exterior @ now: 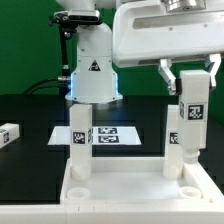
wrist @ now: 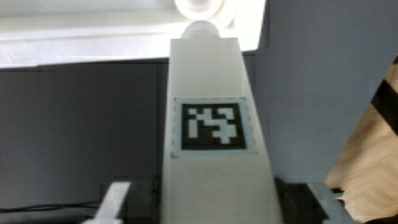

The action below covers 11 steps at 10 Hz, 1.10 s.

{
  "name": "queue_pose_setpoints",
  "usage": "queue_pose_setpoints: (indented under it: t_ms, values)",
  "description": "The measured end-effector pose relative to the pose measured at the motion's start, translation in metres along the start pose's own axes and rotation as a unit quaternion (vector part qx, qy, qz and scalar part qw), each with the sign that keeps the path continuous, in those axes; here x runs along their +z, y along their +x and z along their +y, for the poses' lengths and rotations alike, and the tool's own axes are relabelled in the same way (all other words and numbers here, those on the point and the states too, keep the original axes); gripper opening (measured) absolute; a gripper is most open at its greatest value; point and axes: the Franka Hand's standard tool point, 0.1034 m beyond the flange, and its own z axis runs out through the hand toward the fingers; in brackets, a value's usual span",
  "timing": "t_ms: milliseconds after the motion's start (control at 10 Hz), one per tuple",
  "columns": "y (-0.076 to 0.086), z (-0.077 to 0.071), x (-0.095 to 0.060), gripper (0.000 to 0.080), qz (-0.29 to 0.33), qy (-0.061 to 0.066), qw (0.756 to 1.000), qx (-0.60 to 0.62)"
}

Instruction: Assemble desk

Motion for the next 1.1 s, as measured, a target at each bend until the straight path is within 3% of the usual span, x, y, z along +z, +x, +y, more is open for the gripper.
queue_pose_setpoints:
  t_ms: [300,500,1100]
  values:
    - [-0.002,-0.002,0.002,0.0284,-0.002,0.0,1.0,-0.008]
    - [-0.006,-0.016,0.016,0.0284,-0.01,-0.004,0.994,-0.11]
    - [-0.012,-0.017,0.022,0.0284,-0.016,-0.003,0.995,-0.102]
